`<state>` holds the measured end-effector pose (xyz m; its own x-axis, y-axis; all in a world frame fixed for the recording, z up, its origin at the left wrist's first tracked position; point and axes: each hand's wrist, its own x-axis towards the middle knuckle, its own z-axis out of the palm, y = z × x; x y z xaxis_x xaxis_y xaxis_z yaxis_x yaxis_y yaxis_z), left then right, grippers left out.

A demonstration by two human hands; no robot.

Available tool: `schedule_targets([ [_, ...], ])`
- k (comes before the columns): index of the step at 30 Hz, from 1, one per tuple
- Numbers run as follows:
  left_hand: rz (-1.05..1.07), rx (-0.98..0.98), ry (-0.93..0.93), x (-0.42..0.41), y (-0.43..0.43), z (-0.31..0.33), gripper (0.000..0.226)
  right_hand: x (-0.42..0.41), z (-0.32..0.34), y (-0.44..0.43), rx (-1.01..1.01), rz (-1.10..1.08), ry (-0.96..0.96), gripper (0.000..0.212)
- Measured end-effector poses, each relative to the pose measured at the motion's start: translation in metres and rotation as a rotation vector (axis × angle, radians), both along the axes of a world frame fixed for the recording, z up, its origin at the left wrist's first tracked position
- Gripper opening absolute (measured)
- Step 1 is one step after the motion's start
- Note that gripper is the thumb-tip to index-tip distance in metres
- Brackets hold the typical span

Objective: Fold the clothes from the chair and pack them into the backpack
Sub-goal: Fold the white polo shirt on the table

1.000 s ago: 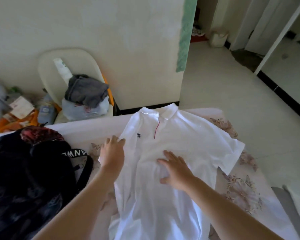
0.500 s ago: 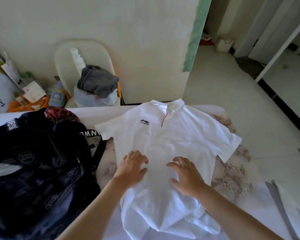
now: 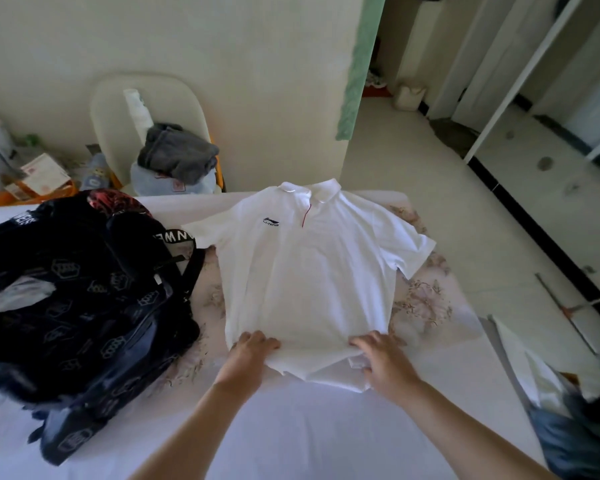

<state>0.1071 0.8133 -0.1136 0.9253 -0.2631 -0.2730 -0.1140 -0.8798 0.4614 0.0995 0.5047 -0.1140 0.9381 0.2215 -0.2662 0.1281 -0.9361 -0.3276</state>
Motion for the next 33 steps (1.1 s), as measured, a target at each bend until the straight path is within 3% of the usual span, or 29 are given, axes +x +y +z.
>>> schedule_targets([
  [3,-0.003,-0.006,0.092,0.002,0.004,0.018,0.050,0.003,0.015,0.005,0.047,-0.076,0.137,0.044],
  [6,-0.045,0.150,0.208,0.007,0.014,0.039,0.051,0.002,0.023,-0.003,0.071,-0.121,0.278,0.034],
  [10,-0.179,0.512,0.245,0.006,0.027,0.051,0.050,-0.007,0.018,-0.010,0.011,-0.163,0.131,0.046],
  [13,-0.080,0.289,0.061,-0.010,0.017,0.039,0.043,-0.024,0.014,-0.012,-0.046,-0.164,-0.067,0.040],
  [16,-0.147,-0.023,-0.192,-0.035,-0.005,0.023,0.025,-0.045,0.003,-0.018,-0.003,0.100,-0.168,0.036],
  [18,-0.242,-0.072,-0.146,-0.053,-0.019,0.012,0.015,-0.058,0.000,-0.017,-0.025,0.316,-0.175,0.034],
  [20,-0.332,0.023,-0.036,-0.066,-0.025,-0.001,0.047,-0.066,-0.004,-0.010,-0.124,0.498,-0.243,0.045],
  [22,-0.401,0.157,0.027,-0.072,-0.027,-0.006,0.085,-0.070,-0.004,-0.001,-0.231,0.600,-0.334,0.041],
  [26,-0.419,0.202,0.019,-0.080,-0.027,-0.006,0.094,-0.065,0.005,0.010,-0.208,0.703,-0.357,0.026],
  [28,-0.389,0.203,-0.011,-0.083,-0.026,-0.004,0.100,-0.063,0.011,0.014,-0.017,0.632,-0.271,0.020],
  [30,-0.350,0.181,-0.064,-0.082,-0.026,-0.007,0.101,-0.061,0.026,0.016,0.242,0.329,-0.099,0.013],
  [33,-0.202,0.056,-0.116,-0.072,-0.031,0.003,0.064,-0.044,0.048,0.006,0.378,-0.138,0.033,0.013],
])
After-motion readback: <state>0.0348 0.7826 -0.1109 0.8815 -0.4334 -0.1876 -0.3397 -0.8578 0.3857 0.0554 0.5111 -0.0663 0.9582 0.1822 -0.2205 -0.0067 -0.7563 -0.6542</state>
